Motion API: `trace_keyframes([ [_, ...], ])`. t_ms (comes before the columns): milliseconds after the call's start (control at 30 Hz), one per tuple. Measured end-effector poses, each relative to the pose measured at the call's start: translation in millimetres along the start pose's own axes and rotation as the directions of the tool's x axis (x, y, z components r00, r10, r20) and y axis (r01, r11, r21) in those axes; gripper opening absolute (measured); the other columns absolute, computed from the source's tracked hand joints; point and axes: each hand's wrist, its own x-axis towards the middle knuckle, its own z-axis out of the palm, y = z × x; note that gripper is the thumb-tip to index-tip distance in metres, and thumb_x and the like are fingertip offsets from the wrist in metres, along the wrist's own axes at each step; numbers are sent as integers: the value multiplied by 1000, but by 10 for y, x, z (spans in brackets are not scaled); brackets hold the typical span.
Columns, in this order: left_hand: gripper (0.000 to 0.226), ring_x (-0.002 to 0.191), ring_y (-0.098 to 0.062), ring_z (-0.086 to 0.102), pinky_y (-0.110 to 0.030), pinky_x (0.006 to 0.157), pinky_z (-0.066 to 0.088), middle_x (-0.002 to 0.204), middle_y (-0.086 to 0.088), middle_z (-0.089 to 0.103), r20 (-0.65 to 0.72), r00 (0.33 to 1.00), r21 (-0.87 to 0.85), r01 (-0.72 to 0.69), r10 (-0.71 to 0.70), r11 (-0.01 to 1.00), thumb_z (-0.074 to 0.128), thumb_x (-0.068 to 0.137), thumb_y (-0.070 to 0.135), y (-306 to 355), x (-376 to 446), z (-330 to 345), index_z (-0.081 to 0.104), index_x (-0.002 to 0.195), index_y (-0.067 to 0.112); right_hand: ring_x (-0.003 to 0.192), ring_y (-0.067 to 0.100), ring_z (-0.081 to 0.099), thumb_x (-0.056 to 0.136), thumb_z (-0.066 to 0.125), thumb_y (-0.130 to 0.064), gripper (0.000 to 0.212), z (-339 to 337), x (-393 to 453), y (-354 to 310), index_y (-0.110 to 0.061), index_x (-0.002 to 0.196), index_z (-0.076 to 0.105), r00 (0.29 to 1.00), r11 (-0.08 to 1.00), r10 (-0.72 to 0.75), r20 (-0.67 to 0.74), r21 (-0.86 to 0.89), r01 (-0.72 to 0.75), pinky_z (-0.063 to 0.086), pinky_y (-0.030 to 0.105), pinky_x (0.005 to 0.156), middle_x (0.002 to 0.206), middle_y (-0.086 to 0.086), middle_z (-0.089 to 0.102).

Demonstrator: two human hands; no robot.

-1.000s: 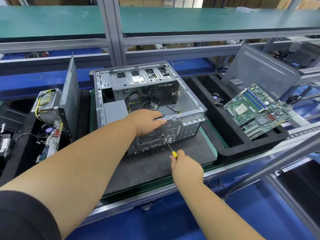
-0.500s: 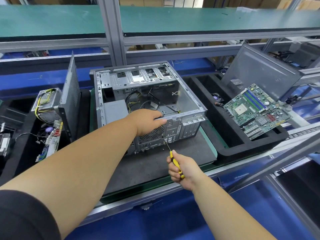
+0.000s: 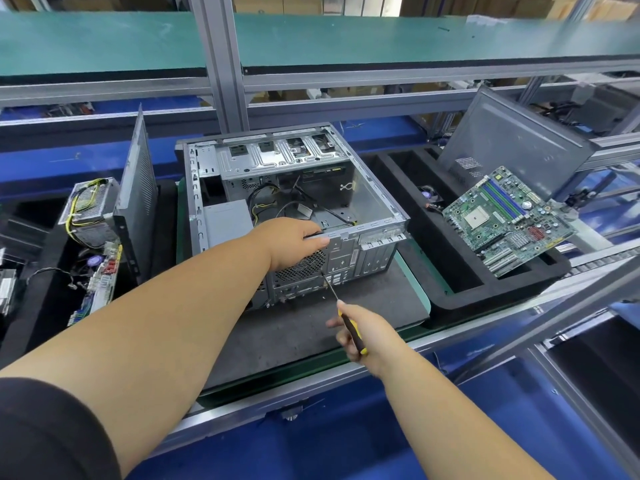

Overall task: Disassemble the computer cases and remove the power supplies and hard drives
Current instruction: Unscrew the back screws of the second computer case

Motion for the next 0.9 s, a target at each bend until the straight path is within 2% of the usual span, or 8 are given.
trace_keyframes([
  [67,41,96,-18,52,-32,84,42,116,0,64,0,1000,-5,3,-3,1000,36,101,53,-1,-2,1,58,125,29,47,14,33,99,48,-44,48,-50,-30,-14,-4,84,70,968,927,101,230,331,-176,29,26,48,60,5,49],
  [200,41,99,-19,52,-32,85,42,118,-1,63,1,1000,-2,2,-2,1000,36,102,53,2,0,1,57,127,28,45,12,31,103,42,-39,46,-60,-63,-2,-7,78,63,945,873,81,318,435,-221,30,24,42,58,0,42],
  [400,42,103,-20,54,-34,89,43,120,0,63,1,1000,-4,7,-7,1000,36,101,53,0,1,2,57,128,29,45,14,33,106,38,-41,43,83,-35,30,-11,82,59,994,993,-69,-82,-105,61,24,25,45,54,-1,44],
  [500,41,105,-21,55,-34,89,44,120,0,63,-6,1000,-5,1,-1,1000,36,101,53,1,-4,1,57,127,29,74,24,59,106,30,-46,40,83,-79,51,-15,101,55,866,493,-449,-218,-869,37,34,31,59,86,2,64],
  [600,41,104,-20,54,-34,87,43,120,0,63,-5,1000,-2,-3,3,1000,36,101,53,4,2,1,57,127,30,84,24,65,106,26,-45,35,106,-89,85,-20,111,50,734,44,-670,-111,-993,-109,32,30,59,98,-1,63],
  [733,41,100,-18,53,-33,86,42,119,1,63,-9,1000,-9,-1,1,1000,36,101,53,-6,7,8,58,127,30,67,20,53,101,43,-48,31,12,-22,53,-21,91,53,813,406,-555,-177,-910,80,34,31,52,76,-5,59],
  [833,42,99,-17,52,-33,86,42,119,1,63,-6,1000,-7,0,0,1000,36,101,54,-4,6,10,57,127,31,45,14,41,101,45,-46,41,-8,-27,-30,-13,84,65,988,980,-92,-120,-188,68,34,28,46,56,1,55],
  [900,42,104,-20,54,-33,88,43,121,0,63,-5,1000,-3,1,-1,1000,35,101,54,-5,2,8,57,128,30,41,13,31,104,38,-43,50,-21,-34,-42,-6,85,67,990,969,98,104,217,-119,25,26,47,53,3,49],
])
